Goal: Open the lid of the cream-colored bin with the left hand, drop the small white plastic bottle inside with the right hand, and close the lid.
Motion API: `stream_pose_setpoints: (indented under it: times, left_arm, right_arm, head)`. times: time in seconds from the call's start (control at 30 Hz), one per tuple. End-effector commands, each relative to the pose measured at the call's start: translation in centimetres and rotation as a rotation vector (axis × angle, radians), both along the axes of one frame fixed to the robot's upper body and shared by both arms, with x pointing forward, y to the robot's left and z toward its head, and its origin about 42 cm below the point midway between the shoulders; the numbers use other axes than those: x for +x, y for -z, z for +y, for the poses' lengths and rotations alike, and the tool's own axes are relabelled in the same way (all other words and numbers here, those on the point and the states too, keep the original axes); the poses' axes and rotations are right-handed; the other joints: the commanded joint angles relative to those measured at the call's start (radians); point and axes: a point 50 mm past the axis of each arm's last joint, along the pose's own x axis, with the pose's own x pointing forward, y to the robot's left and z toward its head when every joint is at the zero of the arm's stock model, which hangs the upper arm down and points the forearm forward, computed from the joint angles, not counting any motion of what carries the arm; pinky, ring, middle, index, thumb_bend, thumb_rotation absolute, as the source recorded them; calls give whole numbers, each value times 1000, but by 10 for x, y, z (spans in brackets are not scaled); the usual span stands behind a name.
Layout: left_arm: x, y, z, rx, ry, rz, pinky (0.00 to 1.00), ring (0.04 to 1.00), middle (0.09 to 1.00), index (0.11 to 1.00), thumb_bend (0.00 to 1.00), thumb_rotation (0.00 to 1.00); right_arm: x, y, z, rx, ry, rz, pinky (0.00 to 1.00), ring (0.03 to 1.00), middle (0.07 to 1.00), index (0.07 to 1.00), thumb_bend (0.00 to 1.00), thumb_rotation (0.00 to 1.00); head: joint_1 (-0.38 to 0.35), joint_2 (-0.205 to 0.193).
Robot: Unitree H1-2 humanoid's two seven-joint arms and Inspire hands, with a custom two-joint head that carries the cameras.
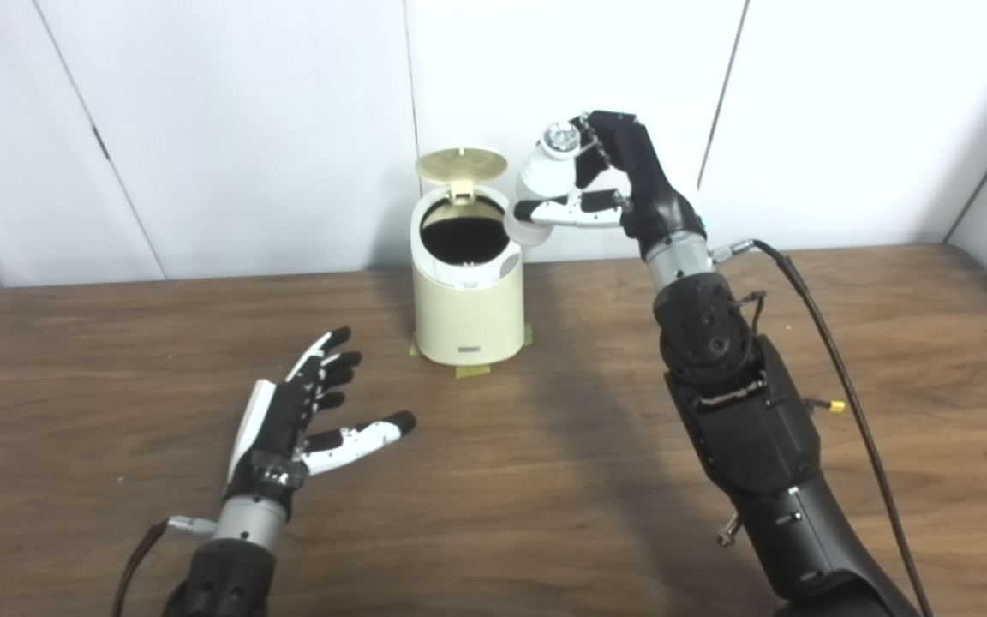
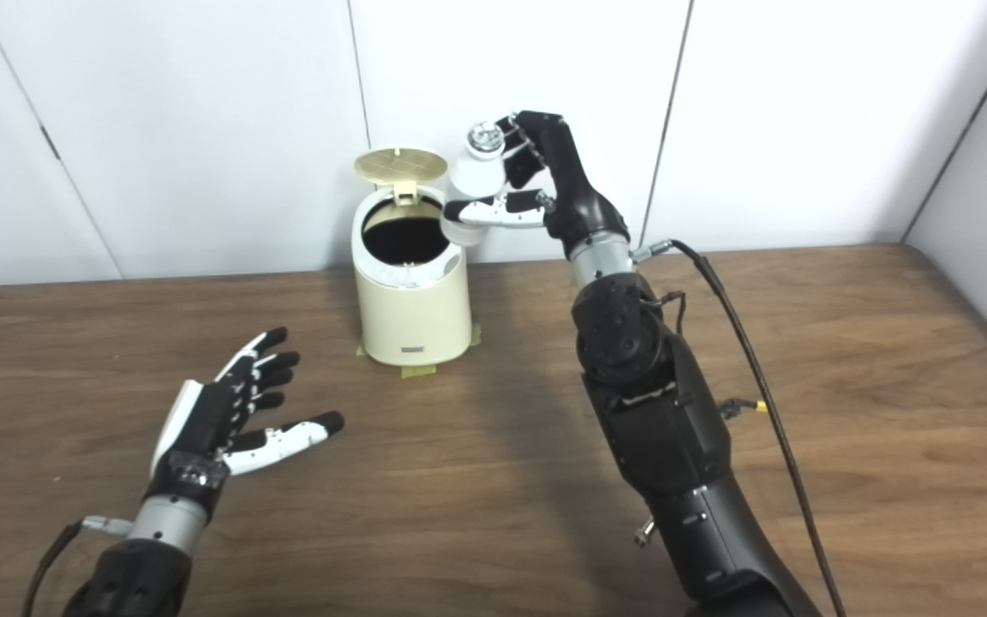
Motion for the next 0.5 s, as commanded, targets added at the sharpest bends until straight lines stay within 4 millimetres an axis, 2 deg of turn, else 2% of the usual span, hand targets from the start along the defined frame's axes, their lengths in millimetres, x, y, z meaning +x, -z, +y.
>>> stream_pose_setpoints:
  times: [0.0,0.17,0.27,0.47]
  left_arm:
    - [2,-18,-2,3,-9,-99,846,869,862,951,838,207]
    - [0,-17,-3,4,-14,-91,874,880,864,955,840,215]
    - [0,-15,-2,8,-12,-93,885,889,868,959,832,218]
    - [0,-16,-2,4,-14,-97,890,890,865,955,832,214]
  right_arm:
    - [1,-39,13,3,-36,-136,399,454,502,469,521,0]
    - [0,-46,29,25,-69,-143,418,459,503,465,521,0]
    - [1,-45,36,36,-87,-137,437,463,504,465,520,0]
    - [5,-40,48,61,-97,-133,415,456,503,468,520,0]
  head:
    - [0,0]
    - [6,1]
    - [2,1]
    - [8,2]
